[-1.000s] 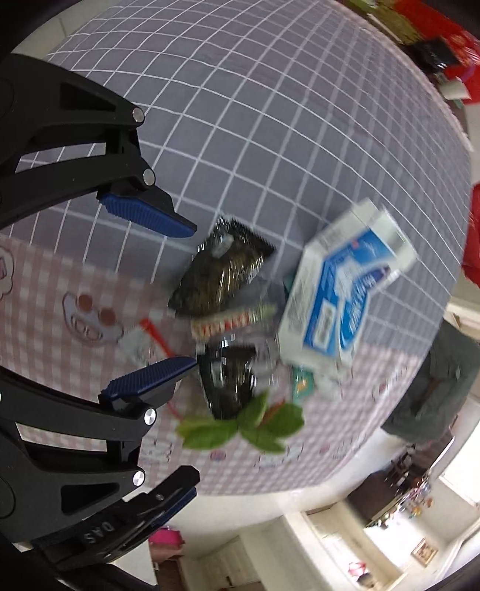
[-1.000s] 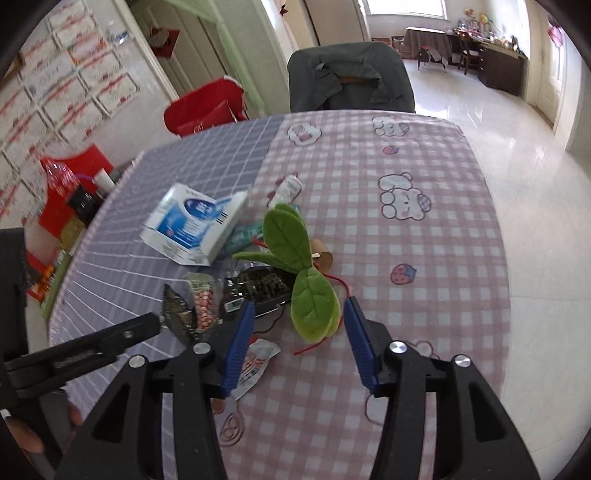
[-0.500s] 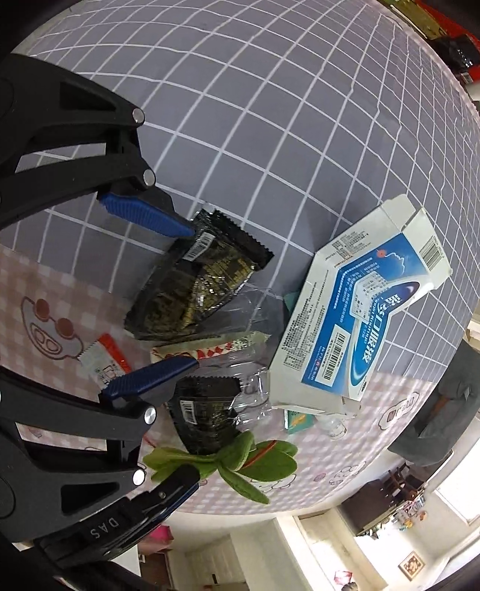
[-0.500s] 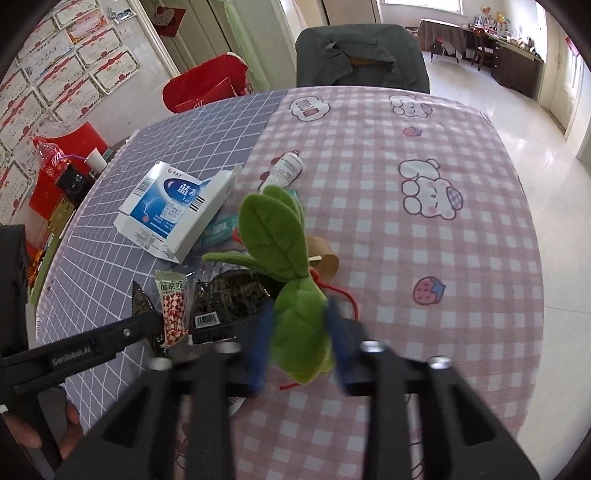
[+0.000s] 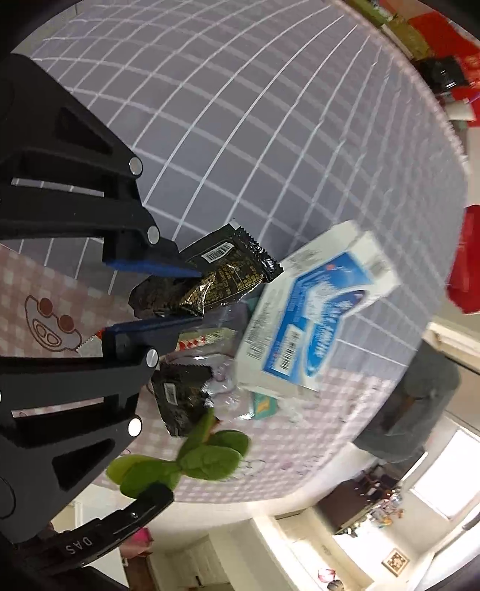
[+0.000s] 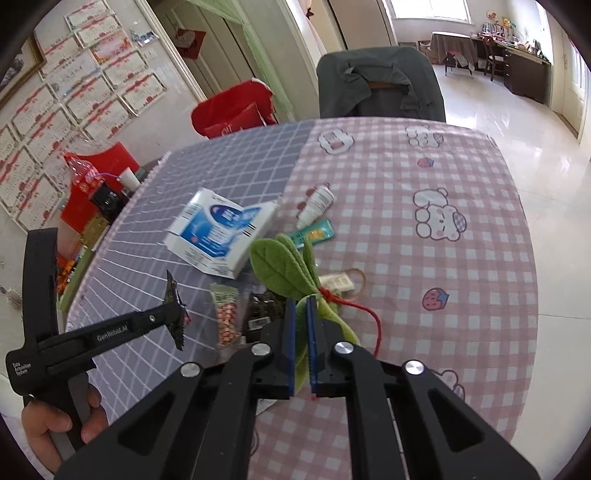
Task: Collect trash
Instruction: 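Grasp the green plush toy with the right tool while the left grasps the dark snack wrapper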
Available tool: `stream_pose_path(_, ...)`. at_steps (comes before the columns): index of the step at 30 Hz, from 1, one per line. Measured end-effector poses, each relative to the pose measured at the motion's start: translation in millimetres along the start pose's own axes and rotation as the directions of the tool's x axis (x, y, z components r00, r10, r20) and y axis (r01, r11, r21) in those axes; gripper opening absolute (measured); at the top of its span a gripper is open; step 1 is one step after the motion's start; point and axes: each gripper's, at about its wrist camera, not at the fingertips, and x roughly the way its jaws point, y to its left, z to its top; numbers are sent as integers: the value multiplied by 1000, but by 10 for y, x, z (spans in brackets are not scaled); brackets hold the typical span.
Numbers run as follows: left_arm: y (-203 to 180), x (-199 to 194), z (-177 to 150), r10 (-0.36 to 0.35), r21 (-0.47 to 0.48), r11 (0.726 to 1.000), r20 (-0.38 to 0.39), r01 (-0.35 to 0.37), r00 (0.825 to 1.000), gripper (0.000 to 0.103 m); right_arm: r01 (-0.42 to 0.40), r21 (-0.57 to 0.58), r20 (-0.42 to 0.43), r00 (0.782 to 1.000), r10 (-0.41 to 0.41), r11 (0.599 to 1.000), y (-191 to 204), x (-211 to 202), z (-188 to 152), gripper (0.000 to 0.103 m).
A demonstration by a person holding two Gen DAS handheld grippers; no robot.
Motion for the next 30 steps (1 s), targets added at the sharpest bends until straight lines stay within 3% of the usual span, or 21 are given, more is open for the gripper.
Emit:
stream_pose_path(3,-90,-230,20,-5,3,1000,62,5,998,19,-16,3,23,1000,16,1000,-8,-140,18,6)
stream_pose_path(9,-549,-463,-30,-71,80,995,102,63,992,19,-43,32,63,997,41,999,-123,-420,10,5)
stream_pose_path(24,-1856,-545,-491,-228,254,943,22,216,973,18,2,165,193,981,-34,986,-1056,-1328,-98,1)
stream_pose_path(30,-2298,-408,-697,-242,297,925,-24,238,970,18,44,237,155,984,-82,971,-1530,-1389,-217,3)
